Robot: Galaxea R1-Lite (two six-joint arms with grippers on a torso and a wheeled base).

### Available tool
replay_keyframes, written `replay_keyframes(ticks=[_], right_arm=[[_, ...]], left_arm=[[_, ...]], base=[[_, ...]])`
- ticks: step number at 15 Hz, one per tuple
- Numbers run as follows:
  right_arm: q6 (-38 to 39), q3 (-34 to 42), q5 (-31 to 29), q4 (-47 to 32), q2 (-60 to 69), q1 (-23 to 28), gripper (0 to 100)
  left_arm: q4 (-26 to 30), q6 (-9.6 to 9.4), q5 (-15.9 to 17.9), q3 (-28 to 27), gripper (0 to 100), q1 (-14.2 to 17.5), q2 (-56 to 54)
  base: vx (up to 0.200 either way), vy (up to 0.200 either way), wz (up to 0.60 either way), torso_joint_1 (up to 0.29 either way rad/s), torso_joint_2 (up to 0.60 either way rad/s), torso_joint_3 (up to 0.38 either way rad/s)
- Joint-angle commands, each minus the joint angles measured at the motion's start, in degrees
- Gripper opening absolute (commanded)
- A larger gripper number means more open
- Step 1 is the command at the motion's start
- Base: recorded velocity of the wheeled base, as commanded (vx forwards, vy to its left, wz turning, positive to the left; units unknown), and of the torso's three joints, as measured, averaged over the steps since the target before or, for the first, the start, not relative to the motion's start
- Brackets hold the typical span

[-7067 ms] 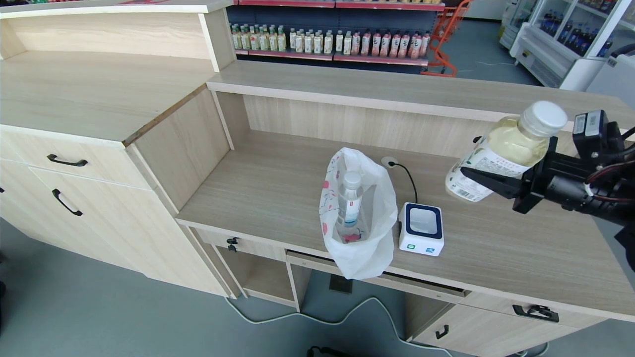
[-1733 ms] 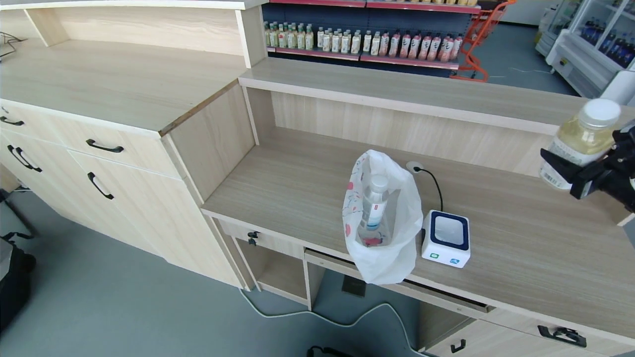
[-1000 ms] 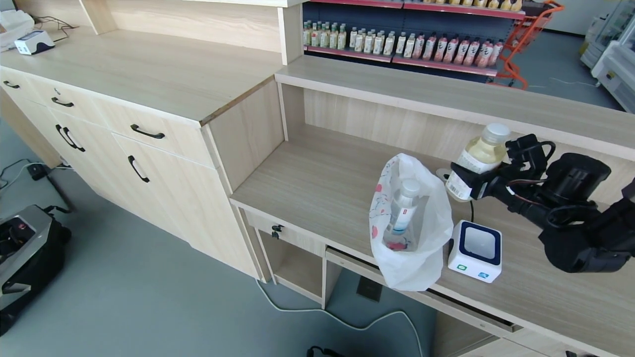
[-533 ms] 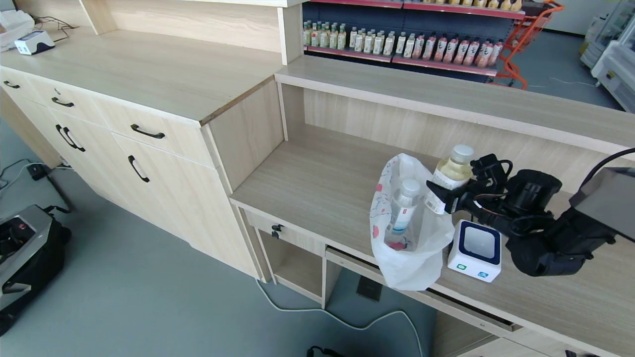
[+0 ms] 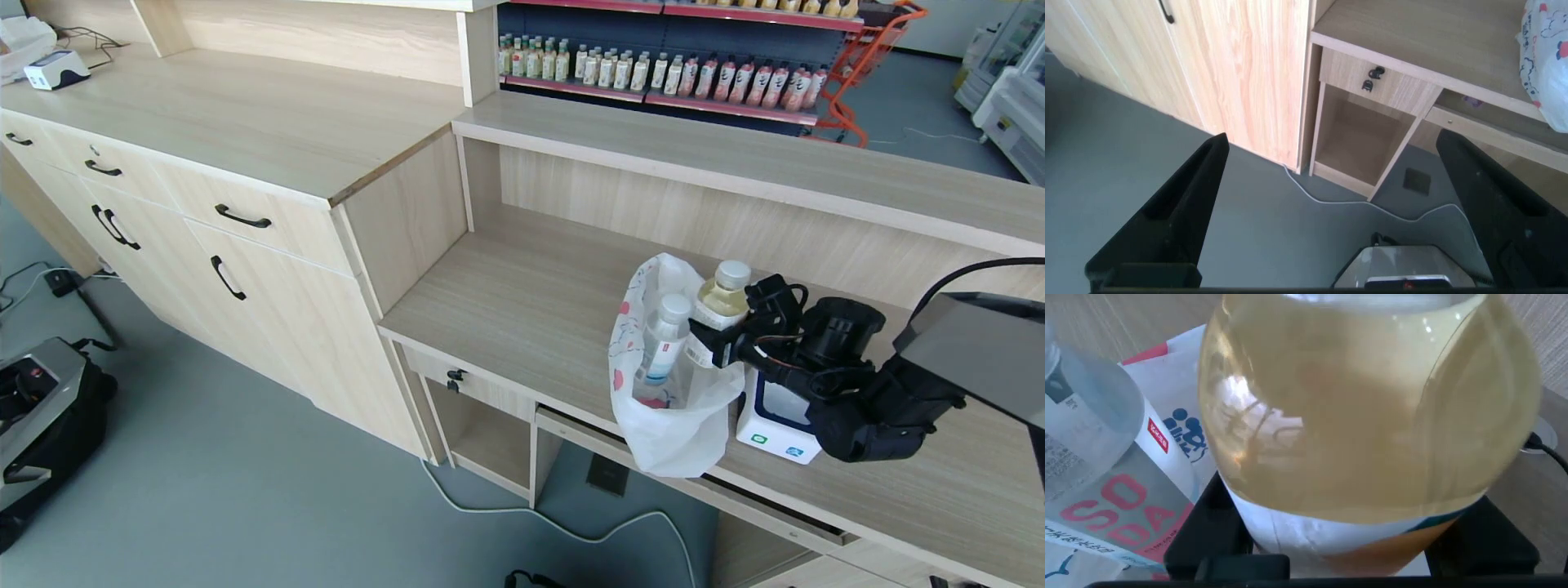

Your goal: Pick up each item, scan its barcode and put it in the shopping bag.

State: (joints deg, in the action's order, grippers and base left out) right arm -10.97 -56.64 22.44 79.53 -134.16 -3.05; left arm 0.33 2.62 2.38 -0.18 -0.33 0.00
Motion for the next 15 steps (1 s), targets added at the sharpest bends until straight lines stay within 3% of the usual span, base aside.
replay_keyframes(ticks=[1, 15], right_arm=[[-0.01, -0.23, 0.06, 0.01, -2.42, -0.03, 0], [-0.1, -0.23, 0.23, 0.19, -5.68, -0.82, 0]], left_arm=[[0.02, 0.02, 0.0, 0.01, 100, -0.02, 0.0], [0.02, 0.02, 0.0, 0.01, 100, -0.02, 0.0]], base=[[0.0, 0.0, 0.0, 0.0, 0.0, 0.0], [0.0, 0.0, 0.0, 0.0, 0.0, 0.0]])
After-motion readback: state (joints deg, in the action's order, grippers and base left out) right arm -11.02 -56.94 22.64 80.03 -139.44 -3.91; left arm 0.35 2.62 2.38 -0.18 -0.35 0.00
